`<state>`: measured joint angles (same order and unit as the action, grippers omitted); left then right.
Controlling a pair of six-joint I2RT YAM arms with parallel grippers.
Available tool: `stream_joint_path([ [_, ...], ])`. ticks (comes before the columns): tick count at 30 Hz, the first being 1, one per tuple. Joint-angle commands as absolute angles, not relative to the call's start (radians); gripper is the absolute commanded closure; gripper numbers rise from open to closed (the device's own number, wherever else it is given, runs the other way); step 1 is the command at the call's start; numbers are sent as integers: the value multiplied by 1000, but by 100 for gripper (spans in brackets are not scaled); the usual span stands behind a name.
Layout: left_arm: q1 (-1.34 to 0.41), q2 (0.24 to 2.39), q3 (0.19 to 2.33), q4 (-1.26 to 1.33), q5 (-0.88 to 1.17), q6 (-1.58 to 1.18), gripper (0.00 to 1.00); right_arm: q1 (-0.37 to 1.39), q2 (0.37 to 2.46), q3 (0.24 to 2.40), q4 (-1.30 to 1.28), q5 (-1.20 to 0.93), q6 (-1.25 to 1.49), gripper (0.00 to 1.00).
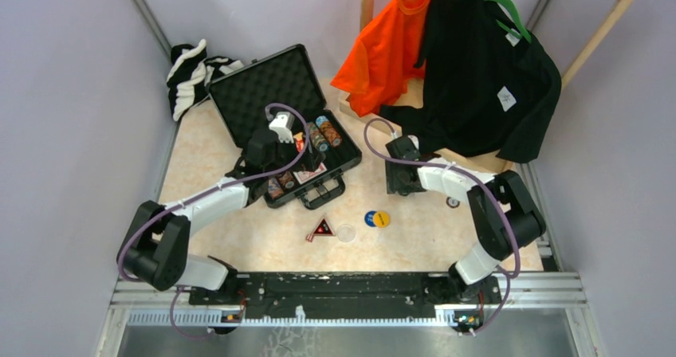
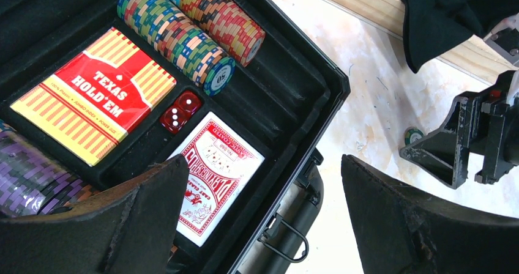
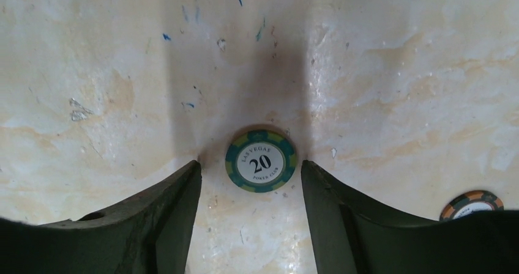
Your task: Pack up texas hold em set
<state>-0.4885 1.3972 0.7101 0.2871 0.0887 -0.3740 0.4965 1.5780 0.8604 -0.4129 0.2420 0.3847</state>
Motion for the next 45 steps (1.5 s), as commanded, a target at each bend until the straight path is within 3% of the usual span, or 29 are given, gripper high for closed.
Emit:
stream_joint_path([
  [1,-491,1408,740,283,108,-375,1,491,1604,890,-386,263,367,41],
  [16,-490,1423,746,287,121,-377,1,483,1571,880,-400,259,360,62],
  [30,-490,1451,779,257,167,-396,1,492,1487,912,-441,252,353,63],
  [32,-491,1458,785,250,174,-396,1,494,1487,914,-445,258,355,62],
  [36,-491,1469,791,240,190,-398,1,492,1510,910,-451,266,359,39],
  [45,-490,1476,792,237,199,-391,1,481,1574,874,-400,247,361,42],
])
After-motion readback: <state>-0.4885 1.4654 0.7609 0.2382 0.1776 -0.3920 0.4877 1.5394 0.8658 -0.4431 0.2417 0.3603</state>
